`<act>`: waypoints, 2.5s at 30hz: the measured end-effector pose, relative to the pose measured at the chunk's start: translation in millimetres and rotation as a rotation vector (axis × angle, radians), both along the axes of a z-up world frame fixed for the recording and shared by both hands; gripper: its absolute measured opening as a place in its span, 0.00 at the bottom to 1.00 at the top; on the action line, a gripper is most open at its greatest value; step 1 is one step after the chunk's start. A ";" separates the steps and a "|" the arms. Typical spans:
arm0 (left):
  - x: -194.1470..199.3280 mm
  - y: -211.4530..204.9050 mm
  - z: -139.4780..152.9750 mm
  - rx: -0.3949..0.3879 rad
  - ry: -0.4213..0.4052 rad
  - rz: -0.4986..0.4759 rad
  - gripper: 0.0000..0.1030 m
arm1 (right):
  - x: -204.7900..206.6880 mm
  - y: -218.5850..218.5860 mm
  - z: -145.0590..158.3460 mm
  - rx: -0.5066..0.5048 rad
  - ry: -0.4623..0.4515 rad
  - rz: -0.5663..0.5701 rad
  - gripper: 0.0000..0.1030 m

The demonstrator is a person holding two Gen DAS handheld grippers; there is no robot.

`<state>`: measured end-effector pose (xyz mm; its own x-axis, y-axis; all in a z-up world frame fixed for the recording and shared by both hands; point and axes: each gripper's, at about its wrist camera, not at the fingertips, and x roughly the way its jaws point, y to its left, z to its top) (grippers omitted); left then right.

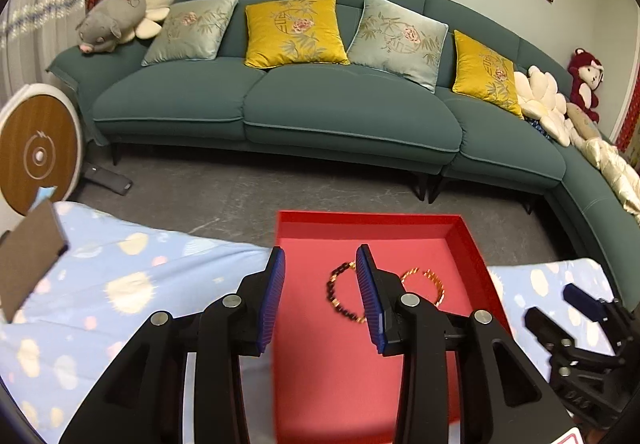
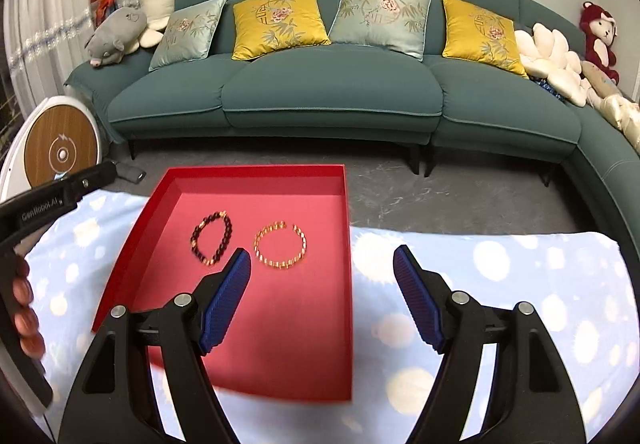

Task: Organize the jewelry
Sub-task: 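Open both tools to drop the bracelets into the red tray, then withdraw both tools from the tray toward the watches, then grasp gold watch with left tool while right tool grasps silver watch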

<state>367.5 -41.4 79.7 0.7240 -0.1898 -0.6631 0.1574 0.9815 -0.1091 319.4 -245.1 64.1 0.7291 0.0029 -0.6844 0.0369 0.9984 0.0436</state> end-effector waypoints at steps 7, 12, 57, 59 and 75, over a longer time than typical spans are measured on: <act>-70.0 28.5 23.5 0.024 0.053 0.000 0.34 | -86.6 -0.1 42.0 -0.048 -0.003 0.022 0.69; -138.0 45.2 33.1 0.064 0.030 -0.027 0.44 | -150.2 -1.8 60.9 -0.018 -0.007 0.021 0.69; -191.9 -3.0 -112.4 0.127 0.315 -0.196 0.50 | -134.8 44.6 -104.6 -0.092 0.240 0.338 0.52; -191.2 -6.5 -119.0 0.144 0.320 -0.205 0.50 | -131.5 44.4 -107.5 -0.073 0.257 0.342 0.41; -184.1 -12.0 -131.4 0.177 0.296 -0.165 0.34 | -159.7 43.3 -85.0 0.126 0.385 0.135 0.05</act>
